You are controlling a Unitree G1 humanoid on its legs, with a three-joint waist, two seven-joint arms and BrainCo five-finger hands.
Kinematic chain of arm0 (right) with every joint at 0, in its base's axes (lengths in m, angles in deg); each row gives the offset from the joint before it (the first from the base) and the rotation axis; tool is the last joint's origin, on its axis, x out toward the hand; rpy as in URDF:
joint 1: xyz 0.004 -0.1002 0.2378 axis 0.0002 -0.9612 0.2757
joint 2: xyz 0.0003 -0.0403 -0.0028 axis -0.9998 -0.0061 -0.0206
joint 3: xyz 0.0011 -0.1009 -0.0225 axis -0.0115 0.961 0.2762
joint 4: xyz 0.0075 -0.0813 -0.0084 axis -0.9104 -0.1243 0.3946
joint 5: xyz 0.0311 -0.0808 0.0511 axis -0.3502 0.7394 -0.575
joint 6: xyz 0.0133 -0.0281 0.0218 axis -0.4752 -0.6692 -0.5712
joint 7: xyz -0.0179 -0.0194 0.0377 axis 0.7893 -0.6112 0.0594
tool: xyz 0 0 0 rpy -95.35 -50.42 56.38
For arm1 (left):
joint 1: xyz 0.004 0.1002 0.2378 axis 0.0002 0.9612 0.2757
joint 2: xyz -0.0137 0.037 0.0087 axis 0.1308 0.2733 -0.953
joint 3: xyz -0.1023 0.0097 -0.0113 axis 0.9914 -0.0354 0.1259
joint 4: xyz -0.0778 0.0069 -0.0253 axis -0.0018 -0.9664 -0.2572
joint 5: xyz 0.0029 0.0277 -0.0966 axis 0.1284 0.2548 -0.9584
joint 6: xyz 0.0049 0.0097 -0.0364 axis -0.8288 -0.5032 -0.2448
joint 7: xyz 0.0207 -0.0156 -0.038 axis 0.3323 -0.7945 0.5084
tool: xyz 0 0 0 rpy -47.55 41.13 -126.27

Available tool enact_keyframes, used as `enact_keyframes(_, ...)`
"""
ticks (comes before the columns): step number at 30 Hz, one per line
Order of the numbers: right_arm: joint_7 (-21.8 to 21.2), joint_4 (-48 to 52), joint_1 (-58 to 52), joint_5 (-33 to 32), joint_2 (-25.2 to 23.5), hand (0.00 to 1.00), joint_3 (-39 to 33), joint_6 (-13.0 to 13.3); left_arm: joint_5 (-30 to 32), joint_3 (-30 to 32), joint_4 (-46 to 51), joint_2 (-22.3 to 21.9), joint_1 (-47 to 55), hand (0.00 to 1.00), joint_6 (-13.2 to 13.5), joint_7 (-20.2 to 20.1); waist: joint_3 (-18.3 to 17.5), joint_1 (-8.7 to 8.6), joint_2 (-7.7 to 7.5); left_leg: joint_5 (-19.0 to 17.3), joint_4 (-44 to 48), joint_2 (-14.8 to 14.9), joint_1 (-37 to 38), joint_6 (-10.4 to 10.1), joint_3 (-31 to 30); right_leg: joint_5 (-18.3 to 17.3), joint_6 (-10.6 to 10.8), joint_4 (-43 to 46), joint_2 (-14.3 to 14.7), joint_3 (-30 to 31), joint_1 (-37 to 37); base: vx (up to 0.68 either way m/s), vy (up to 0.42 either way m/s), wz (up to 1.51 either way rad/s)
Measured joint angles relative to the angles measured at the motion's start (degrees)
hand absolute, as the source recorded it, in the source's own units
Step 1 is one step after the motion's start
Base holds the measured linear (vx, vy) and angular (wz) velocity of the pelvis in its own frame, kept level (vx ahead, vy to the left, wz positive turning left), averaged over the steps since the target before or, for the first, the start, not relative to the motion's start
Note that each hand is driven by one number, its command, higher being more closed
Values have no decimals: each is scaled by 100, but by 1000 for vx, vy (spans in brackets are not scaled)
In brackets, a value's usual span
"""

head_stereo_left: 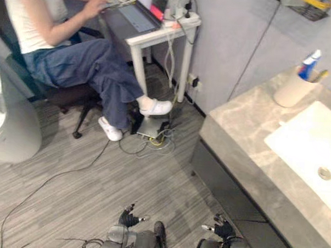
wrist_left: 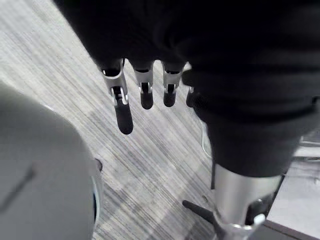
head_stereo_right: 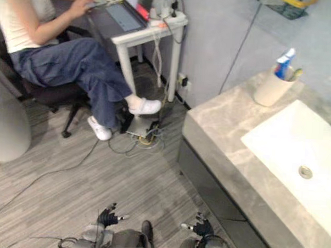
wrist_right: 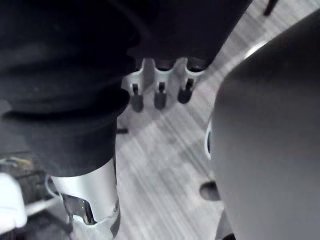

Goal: Organize washtable

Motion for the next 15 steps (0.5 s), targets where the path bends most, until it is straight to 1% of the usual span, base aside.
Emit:
enact_keyframes(1,0,3,6,9,-1,0,20,5,0,1,-6,23,5,0,-8,1,25,1,-5,-3,-16,-9,101,8,-132,-52,-38,189,107,217,-23,165,45,98)
enact_keyframes(2,0,0,24,31,-1,0,170,7,0,5,-7,41,31,0,-10,0,45,21,23,8,-121,-16,269,-3,-350,-154,-69,345,311,546,-101,185,-24,100)
enact_keyframes(3,-4,10,38,73,14,0,260,12,-1,15,-6,38,40,0,-9,1,33,27,0,31,-169,-18,377,24,-615,-261,-67,345,528,702,-201,185,-37,101)
enact_keyframes(5,-5,37,55,111,0,0,342,28,-2,17,-11,16,-2,0,-5,0,29,0,-17,34,-161,-17,391,30,-998,-320,-107,276,831,987,-474,172,-70,111)
enact_keyframes(6,-7,40,52,112,19,0,372,32,-2,34,-15,-45,-35,0,-2,4,37,-3,-2,58,-131,-20,397,67,-1356,-348,-77,100,1110,1327,-685,207,-115,150)
enact_keyframes(7,-9,43,65,103,30,0,367,41,-1,34,-42,-75,-64,0,-2,2,43,-11,4,67,-105,-21,443,44,-1589,-341,-69,-99,1288,1688,-783,285,-176,181)
enact_keyframes(8,-10,32,54,98,30,0,372,48,-2,42,-79,-110,-82,0,-1,2,36,-16,-7,59,-67,-81,510,-19,-1963,-291,-38,-451,1471,2106,-768,273,-198,195)
enact_keyframes(9,-16,24,43,107,11,0,378,44,-2,53,-89,-140,-68,0,6,3,7,18,-70,22,-40,-194,576,-93,-2318,-53,-153,-825,1430,2355,-758,339,-281,202)
enact_keyframes(10,-20,9,28,107,-20,0,386,37,-5,87,-83,-141,-74,0,18,4,-22,50,-168,-34,40,-317,577,-187,-2566,393,-210,-1100,1260,2309,-737,281,-274,171)
enact_keyframes(11,-29,-8,47,108,-34,0,386,26,-13,121,-105,-173,-93,0,14,6,-18,65,-193,-82,146,-345,572,-261,-2739,595,-263,-1059,1169,2134,-671,268,-298,163)
enact_keyframes(12,-78,31,121,109,-2,0,370,14,-28,343,-63,-302,-94,0,23,21,-42,161,50,-134,239,-184,477,-486,-2946,640,-328,-1174,1185,1692,-528,230,-274,130)
enact_keyframes(14,-98,38,229,107,19,0,372,22,-35,547,-56,-452,-73,0,19,28,2,170,170,-125,200,-25,385,-568,-2998,624,-362,-1301,1189,1245,-392,180,-239,128)
enact_keyframes(15,-98,27,289,98,7,0,373,13,-38,547,-57,-496,-72,0,17,30,8,167,242,-61,135,99,325,-686,-2820,622,-401,-1331,1172,944,-284,119,-192,156)
